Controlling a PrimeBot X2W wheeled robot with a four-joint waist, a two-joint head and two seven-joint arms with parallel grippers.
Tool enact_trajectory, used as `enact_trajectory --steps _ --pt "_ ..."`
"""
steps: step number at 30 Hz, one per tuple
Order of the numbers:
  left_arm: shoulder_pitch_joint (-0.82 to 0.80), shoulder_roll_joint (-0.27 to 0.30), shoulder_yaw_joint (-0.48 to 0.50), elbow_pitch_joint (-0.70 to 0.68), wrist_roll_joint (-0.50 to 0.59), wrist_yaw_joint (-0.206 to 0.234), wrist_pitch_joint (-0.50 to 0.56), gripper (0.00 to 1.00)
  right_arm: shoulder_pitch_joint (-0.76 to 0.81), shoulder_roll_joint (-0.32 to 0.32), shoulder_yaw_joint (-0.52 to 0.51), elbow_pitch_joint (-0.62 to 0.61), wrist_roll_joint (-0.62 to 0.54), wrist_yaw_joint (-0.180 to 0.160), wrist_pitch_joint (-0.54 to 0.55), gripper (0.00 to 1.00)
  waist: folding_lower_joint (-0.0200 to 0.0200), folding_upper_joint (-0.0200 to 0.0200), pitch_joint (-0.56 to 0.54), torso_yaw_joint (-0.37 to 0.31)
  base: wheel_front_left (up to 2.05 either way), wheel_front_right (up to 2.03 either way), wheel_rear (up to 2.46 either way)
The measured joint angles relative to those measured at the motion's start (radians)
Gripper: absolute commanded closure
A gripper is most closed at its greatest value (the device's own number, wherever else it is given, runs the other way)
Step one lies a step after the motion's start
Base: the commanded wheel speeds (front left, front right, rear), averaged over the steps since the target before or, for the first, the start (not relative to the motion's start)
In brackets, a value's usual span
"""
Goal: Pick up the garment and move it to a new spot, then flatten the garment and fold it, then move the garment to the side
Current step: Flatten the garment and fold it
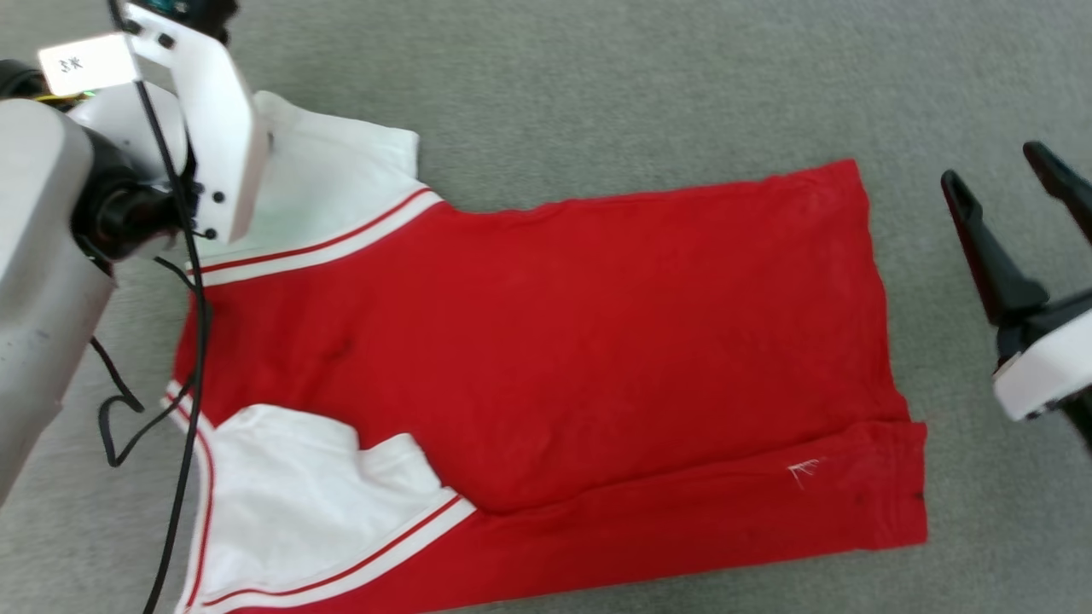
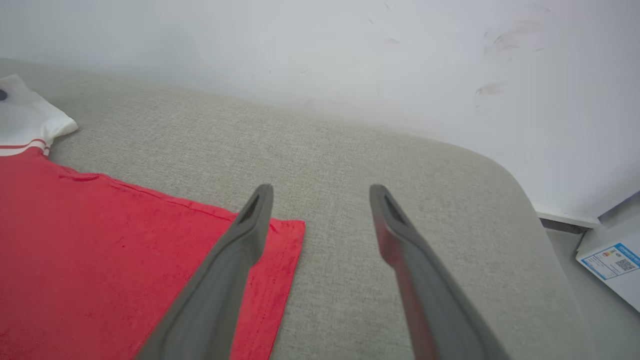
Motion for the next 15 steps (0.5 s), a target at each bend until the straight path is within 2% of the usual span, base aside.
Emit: enact_trajectory --steps 8,11,15 --pt "-0.004 -0.011 -0.049 -0.07 0.003 -0.007 -0.063 1.0 -0.178 -0.213 0.125 0.07 0.202 0.0 0.405 0.0 0.0 0.0 -0.038 0.068 0.0 0.0 0.0" --pt "-0.013 -0.014 -0.061 -0.098 0.003 -0.008 -0.079 1.0 -0.246 -0.258 0.189 0.109 0.266 0.0 0.552 0.0 0.0 0.0 -0.034 0.089 0.0 0.0 0.0" --pt "-0.03 -0.021 -0.086 -0.128 0.012 -0.009 -0.092 1.0 -0.339 -0.281 0.263 0.177 0.307 0.0 0.68 0.0 0.0 0.0 -0.014 0.113 0.0 0.0 0.0"
